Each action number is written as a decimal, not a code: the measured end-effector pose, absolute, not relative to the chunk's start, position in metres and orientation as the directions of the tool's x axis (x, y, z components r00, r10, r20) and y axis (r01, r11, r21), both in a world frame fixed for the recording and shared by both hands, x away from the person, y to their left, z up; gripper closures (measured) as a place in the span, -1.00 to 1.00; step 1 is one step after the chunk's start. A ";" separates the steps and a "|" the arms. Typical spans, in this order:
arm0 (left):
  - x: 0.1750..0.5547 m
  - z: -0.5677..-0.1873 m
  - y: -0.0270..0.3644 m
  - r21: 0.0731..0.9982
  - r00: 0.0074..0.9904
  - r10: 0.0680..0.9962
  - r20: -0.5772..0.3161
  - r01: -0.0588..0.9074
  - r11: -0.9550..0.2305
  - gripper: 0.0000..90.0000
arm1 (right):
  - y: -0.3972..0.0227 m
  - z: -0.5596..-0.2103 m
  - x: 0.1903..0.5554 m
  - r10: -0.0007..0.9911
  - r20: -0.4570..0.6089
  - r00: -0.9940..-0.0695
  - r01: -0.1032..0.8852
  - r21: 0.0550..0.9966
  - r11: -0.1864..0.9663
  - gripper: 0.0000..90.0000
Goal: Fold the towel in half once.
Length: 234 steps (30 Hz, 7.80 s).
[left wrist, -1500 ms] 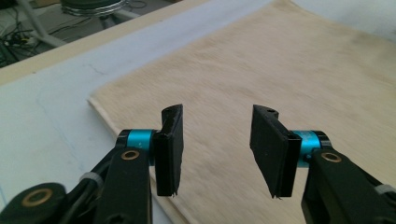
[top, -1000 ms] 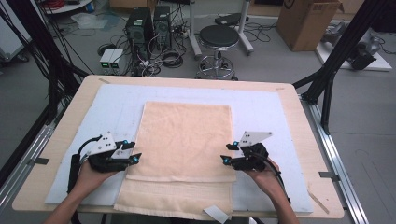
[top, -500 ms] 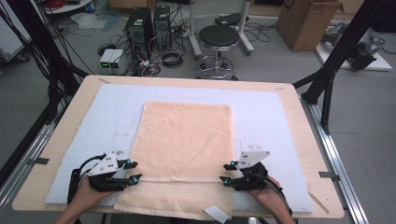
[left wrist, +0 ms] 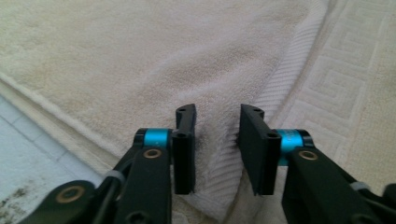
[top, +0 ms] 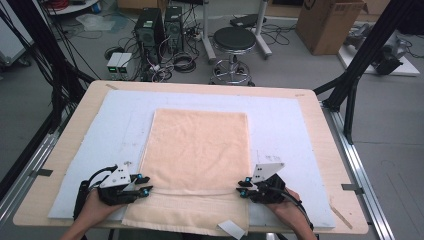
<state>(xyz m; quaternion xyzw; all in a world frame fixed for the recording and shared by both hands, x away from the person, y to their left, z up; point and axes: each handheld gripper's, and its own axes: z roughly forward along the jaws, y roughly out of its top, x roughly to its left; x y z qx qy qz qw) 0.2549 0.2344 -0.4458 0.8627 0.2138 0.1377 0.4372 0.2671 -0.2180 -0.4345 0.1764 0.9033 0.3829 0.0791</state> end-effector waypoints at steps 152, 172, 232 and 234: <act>0.280 -0.412 0.236 0.900 0.803 0.596 0.009 0.254 -0.355 0.08 | -0.224 -0.388 0.312 0.467 0.016 -0.884 0.273 0.829 0.488 0.01; 0.220 -0.443 0.238 0.836 0.911 0.413 0.006 0.222 -0.502 0.07 | -0.227 -0.437 0.239 0.272 0.087 -0.958 0.238 0.771 0.591 0.27; 0.216 -0.446 0.243 0.819 0.905 0.426 -0.009 0.252 -0.516 0.58 | -0.215 -0.441 0.241 0.261 0.140 -0.955 0.276 0.746 0.606 0.65; 0.217 -0.444 0.243 0.827 0.901 0.434 -0.014 0.255 -0.502 0.53 | -0.215 -0.440 0.242 0.262 0.141 -0.955 0.276 0.751 0.600 0.63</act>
